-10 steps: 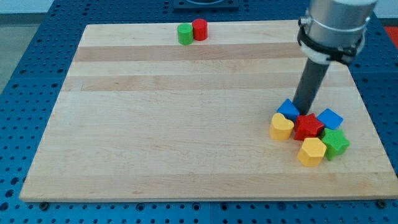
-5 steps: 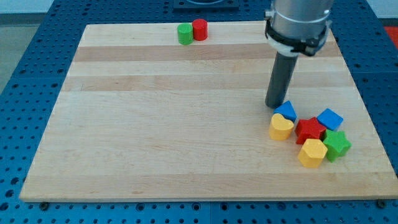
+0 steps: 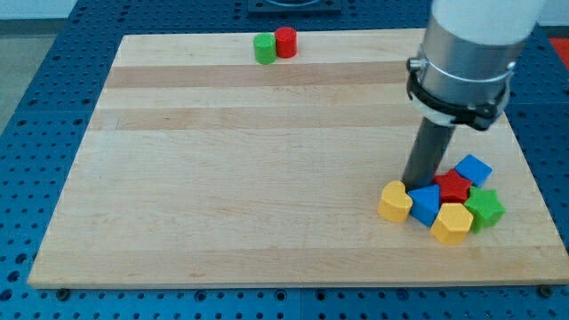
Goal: Move the blue triangle into the yellow hexagon
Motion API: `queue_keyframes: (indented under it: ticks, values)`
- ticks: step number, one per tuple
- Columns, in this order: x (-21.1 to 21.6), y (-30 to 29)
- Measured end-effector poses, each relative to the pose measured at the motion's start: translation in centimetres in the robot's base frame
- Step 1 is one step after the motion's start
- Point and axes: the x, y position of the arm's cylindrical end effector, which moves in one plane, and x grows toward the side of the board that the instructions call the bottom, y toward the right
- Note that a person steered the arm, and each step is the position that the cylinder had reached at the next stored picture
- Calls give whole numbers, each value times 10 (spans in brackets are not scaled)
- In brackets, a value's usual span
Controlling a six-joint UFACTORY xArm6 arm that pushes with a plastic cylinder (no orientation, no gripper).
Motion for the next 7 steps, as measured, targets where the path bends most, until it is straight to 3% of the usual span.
queue_keyframes:
  ticks: [5, 7]
  values:
    - [-31, -63]
    - [14, -55]
